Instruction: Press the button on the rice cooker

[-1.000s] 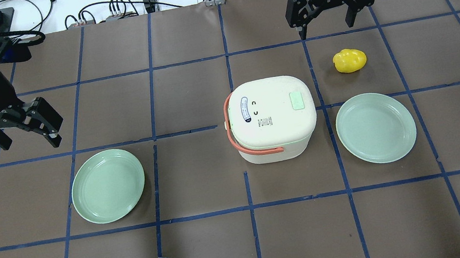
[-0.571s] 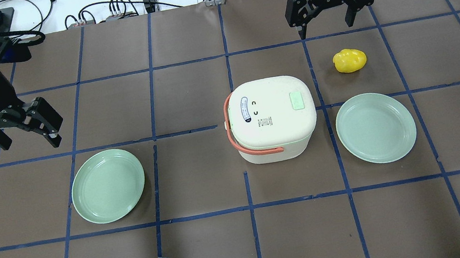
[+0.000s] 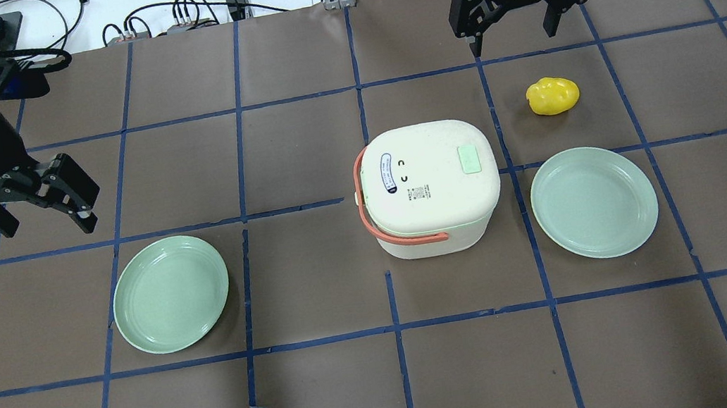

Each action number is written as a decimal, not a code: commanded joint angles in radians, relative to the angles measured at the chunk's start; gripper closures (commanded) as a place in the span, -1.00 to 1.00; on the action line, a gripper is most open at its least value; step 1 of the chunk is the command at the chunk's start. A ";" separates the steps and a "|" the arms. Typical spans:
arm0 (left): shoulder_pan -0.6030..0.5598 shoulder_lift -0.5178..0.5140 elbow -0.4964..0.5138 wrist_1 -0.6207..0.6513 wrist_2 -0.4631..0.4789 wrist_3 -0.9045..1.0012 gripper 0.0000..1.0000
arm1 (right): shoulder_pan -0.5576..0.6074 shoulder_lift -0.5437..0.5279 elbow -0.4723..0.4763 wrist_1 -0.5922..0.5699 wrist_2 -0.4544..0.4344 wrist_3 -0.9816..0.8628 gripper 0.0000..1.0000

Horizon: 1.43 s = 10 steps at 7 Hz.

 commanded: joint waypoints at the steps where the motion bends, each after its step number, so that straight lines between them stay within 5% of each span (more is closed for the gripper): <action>1: 0.000 0.000 0.000 0.000 0.000 0.000 -1.00 | 0.004 -0.007 0.018 -0.006 0.001 0.048 -1.00; 5: 0.000 0.000 0.000 0.000 0.000 0.000 -1.00 | 0.029 -0.018 0.022 -0.016 0.024 0.097 -0.98; 6: 0.000 0.000 0.000 0.000 0.000 0.000 -1.00 | 0.059 -0.018 0.054 -0.016 0.026 0.134 -0.62; 8: 0.000 0.000 0.000 0.000 0.000 0.000 -1.00 | 0.073 -0.017 0.113 -0.046 0.070 0.189 0.86; 10: 0.000 0.000 0.000 0.000 0.000 0.000 -1.00 | 0.073 0.000 0.153 -0.082 0.087 0.188 0.94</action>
